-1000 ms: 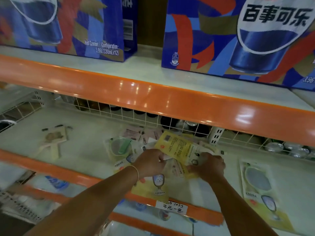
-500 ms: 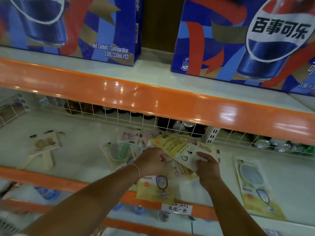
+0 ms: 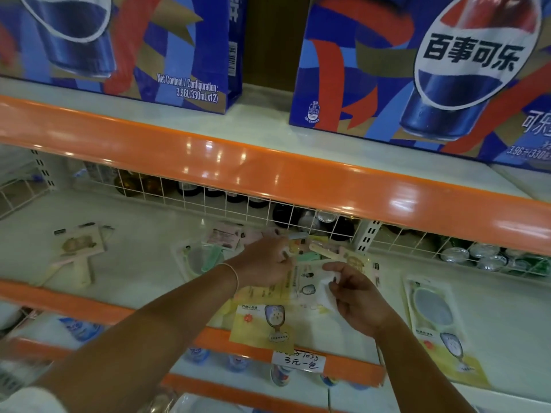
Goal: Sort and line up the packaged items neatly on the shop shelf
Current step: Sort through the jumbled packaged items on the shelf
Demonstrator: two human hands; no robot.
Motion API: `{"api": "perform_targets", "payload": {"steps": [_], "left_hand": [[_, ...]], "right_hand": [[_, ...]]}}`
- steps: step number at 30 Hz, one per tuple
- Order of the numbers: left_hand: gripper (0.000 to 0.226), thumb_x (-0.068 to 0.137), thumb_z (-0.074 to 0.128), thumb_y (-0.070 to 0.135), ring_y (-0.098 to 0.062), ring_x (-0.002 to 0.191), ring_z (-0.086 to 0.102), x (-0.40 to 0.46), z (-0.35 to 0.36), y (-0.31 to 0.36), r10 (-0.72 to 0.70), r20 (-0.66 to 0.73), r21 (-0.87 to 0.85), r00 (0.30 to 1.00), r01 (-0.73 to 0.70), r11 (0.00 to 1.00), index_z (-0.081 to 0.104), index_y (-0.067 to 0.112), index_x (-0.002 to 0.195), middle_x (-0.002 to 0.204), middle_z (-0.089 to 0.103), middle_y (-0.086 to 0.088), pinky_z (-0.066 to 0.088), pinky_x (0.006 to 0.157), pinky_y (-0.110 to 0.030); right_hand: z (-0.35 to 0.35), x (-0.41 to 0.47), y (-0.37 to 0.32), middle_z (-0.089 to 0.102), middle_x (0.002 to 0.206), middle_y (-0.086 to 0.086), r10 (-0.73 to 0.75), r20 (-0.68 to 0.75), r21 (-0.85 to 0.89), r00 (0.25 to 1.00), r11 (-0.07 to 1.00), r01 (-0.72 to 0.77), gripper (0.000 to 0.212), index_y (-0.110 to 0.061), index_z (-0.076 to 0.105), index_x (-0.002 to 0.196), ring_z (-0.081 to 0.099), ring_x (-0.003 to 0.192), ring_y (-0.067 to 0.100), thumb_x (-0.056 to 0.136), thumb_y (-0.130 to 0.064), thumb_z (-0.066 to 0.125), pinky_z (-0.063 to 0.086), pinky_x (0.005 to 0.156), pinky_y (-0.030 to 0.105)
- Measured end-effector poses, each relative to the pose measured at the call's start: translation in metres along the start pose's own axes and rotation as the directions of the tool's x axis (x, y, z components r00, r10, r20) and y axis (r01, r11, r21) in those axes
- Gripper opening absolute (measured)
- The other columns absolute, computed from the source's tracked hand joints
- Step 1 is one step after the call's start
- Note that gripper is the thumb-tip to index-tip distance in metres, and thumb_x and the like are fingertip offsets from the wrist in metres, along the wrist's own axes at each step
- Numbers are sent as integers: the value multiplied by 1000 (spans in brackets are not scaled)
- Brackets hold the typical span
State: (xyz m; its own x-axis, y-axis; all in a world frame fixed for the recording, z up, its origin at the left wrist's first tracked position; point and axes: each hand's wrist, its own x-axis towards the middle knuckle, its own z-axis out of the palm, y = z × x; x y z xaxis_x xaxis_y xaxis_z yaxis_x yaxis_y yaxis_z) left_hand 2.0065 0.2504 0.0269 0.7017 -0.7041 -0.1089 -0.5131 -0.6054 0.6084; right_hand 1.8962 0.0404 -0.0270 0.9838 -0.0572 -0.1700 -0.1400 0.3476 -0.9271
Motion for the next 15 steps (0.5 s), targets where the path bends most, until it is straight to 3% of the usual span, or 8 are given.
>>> {"api": "perform_targets", "payload": {"steps": [2,4,6,7,8,11,13,15], "left_hand": [[57,99,41,47,-24,132,44,-2,2,2,-29,84,-43,996,33,999,27,24,150,150,41,-4,37,108,-40],[56,99,37,51,-19,139,34,-3,4,2,-66,145,-151,987,88,985,26,29,150,155,32,1,30,111,-35],[53,100,35,52,-17,142,28,-6,4,2,-85,164,-245,983,124,961,30,32,148,157,28,5,25,108,-31],[50,100,35,51,-16,142,28,-7,4,1,-91,162,-261,983,131,956,34,33,146,156,29,6,24,105,-29],[47,100,36,50,-15,140,30,-8,3,1,-91,154,-264,984,130,956,38,33,144,154,31,8,25,103,-28],[48,94,48,53,-12,130,44,-8,4,-2,-132,130,-308,983,166,937,51,30,136,143,46,11,32,99,-25],[52,83,62,58,-10,116,57,-8,5,-5,-155,127,-379,980,193,905,61,28,126,128,60,11,44,100,-31],[40,83,69,47,-14,105,66,-8,7,-5,-133,151,-471,980,189,862,68,23,115,114,70,6,49,99,-39]], "right_hand": [[-1,-1,-4,31,54,0,-28,60,9,998,1000,28,29,-10,63,109,37,46,7,84,2,59,36,50,17],[3,-2,-11,29,61,5,-48,114,27,992,999,45,33,-14,68,109,41,49,8,78,-2,68,38,50,16],[3,-1,-15,58,87,8,-62,160,36,985,998,57,50,-14,66,117,61,79,15,69,-12,82,49,75,25],[1,0,-15,59,110,15,-60,166,32,984,998,55,58,-13,61,124,59,99,23,70,-13,83,44,91,35],[0,2,-16,54,115,25,-69,168,36,983,997,64,61,-12,56,130,54,105,28,74,-12,81,38,98,40],[-1,5,-22,52,91,32,-84,107,90,991,993,75,52,-14,54,131,56,82,31,82,1,64,51,75,36],[1,7,-24,64,108,26,-74,58,184,996,981,62,47,-12,56,125,63,92,41,80,-1,62,57,70,44],[1,8,-24,65,118,23,-57,19,249,998,967,51,52,-11,57,123,64,101,43,74,-13,76,56,75,51]]}}
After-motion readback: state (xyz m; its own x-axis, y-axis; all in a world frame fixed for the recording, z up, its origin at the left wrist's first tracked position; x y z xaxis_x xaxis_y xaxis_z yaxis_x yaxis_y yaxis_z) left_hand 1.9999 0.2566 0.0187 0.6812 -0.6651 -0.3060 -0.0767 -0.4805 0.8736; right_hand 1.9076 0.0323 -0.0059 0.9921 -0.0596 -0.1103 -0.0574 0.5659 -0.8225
